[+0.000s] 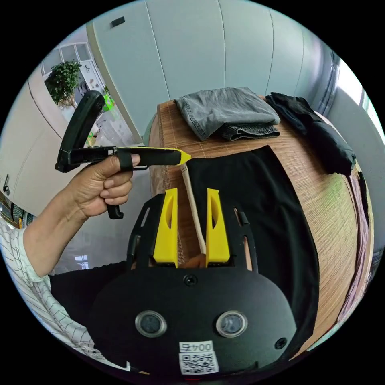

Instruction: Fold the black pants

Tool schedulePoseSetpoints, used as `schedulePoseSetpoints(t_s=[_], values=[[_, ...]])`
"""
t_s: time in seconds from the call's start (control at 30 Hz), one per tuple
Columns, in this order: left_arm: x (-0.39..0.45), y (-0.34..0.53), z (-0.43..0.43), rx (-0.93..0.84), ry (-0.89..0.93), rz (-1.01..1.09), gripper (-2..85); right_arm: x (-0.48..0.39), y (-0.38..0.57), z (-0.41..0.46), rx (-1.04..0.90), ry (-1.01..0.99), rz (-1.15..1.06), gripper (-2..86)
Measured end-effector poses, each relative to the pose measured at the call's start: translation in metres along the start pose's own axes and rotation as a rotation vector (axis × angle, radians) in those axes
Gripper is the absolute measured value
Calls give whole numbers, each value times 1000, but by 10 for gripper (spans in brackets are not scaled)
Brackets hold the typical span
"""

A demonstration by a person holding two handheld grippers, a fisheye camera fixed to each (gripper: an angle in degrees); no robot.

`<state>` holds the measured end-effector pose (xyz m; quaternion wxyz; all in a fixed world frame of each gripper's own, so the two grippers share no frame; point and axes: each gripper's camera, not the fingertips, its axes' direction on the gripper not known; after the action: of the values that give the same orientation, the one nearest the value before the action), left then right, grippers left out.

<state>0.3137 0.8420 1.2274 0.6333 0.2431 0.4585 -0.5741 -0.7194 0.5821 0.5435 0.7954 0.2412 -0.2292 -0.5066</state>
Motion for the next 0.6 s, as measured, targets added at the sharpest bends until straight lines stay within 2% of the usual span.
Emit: schedulePoseSetpoints(t_s=[0.13,0.23,0.3,0.4,0.6], values=[[-13,1,-12,-1,10,-25,1,-21,-33,34,-89,85,-126,105],[-22,6,-17,-10,15,-31,1,-21,-45,51,-167,143,-149,53],[-31,9,-20,-1,22,-46,1,-18,-44,42,-110,177,-131,29],[-37,10,-18,-3,32,-64,1,8,-35,20,-26,64,9,24],[-37,6,-6,-26,56,-64,2,79,-5,-2,123,-291,286,34]])
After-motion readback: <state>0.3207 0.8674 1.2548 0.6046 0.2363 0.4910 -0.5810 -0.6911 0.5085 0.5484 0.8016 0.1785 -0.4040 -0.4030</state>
